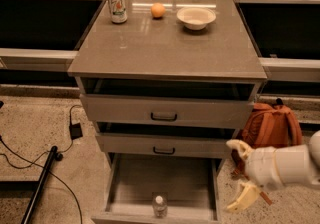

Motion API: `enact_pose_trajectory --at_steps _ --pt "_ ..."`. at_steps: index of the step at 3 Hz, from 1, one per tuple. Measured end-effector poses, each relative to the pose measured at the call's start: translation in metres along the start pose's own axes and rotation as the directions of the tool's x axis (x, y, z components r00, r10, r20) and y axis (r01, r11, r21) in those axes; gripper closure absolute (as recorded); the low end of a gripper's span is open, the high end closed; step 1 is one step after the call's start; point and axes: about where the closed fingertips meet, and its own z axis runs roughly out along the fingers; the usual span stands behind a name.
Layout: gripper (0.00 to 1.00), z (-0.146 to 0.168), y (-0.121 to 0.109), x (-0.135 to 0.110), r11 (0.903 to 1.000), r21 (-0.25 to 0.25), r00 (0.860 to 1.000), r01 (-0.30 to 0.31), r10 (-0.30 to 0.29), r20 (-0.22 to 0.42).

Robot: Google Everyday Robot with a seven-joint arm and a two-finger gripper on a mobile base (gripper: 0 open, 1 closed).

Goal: Pick water bottle from bottom drawer and place on counter

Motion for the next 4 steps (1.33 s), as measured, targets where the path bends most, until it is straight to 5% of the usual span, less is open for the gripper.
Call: enact_pose_trajectory --at_steps 1,3,4 --pt "0.0 0.028 0.004 0.02 0.998 0.023 0.993 0.059 -0.061 0.106" --pt "0.0 0.049 -0.007 0.02 0.9942 0.007 0.977 0.108 -0.107 0.186" --pt "0.0 0.112 -0.027 0.037 0.9939 -0.02 0.96 0.109 -0.1 0.261"
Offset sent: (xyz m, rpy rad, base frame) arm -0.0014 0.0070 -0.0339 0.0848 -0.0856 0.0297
